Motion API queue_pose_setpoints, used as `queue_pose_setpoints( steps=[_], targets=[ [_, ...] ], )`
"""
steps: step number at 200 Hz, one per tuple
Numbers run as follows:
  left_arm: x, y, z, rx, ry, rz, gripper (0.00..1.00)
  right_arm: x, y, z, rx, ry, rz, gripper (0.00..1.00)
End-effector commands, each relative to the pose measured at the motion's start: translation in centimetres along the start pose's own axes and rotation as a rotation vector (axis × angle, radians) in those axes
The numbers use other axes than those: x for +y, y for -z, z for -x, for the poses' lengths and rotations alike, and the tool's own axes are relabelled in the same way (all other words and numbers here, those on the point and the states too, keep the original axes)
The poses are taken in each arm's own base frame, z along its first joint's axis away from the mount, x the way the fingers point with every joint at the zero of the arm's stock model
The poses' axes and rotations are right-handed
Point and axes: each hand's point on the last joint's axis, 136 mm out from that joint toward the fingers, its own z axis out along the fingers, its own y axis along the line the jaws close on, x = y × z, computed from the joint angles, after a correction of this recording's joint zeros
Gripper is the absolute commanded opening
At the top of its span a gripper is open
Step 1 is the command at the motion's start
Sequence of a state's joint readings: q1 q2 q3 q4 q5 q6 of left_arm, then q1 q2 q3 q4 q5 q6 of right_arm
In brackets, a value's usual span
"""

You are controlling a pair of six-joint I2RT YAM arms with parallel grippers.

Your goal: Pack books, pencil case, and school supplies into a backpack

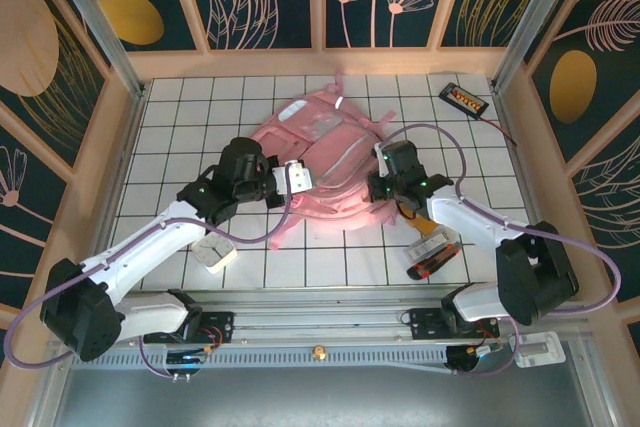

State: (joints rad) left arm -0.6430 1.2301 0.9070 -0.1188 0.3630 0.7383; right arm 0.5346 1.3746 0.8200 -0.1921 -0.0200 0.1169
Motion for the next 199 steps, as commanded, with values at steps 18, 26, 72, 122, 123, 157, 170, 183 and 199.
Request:
queue_pose_setpoints(
  steps=[18,26,72,122,123,157,170,183,199],
  targets=[
    [-4.8,-3.0,0.1,-0.043,-0.010,-0.163,0.70,9.2,3.6,2.5,-0.051,0.079,0.311,0.00],
    [-5.3,-3.6,0.0,-0.037,-0.007,-0.181,0.71,10.4,4.1,2.6,-0.051,0.095,0.347,0.00],
    [-4.7,-4.9,-1.8,0.031,-0.023,-0.129,0.72,13.5,5.4,2.0,-0.027,0.132,0.452,0.00],
    [-3.2,-6.0,-4.9,0.148,-0.004,-0.011,0.50,14.3,5.4,1.0,0.002,0.147,0.486,0.00],
    [-3.2,-6.0,-4.9,0.149,-0.003,-0.010,0.49,14.3,5.4,0.9,0.002,0.148,0.486,0.00],
    [-2.6,-6.7,-5.5,0.188,0.036,0.004,0.04,13.9,5.2,0.7,0.011,0.147,0.461,0.00],
    [-2.6,-6.3,-5.4,0.186,0.030,0.009,0.00,13.0,4.8,0.5,0.029,0.152,0.406,0.00],
    [-2.7,-5.9,-5.3,0.187,0.011,0.002,0.00,11.7,4.2,0.2,0.050,0.174,0.325,0.00],
    [-2.7,-5.3,-5.3,0.208,-0.016,-0.004,0.00,9.5,3.3,-0.5,0.089,0.202,0.204,0.00]
  ],
)
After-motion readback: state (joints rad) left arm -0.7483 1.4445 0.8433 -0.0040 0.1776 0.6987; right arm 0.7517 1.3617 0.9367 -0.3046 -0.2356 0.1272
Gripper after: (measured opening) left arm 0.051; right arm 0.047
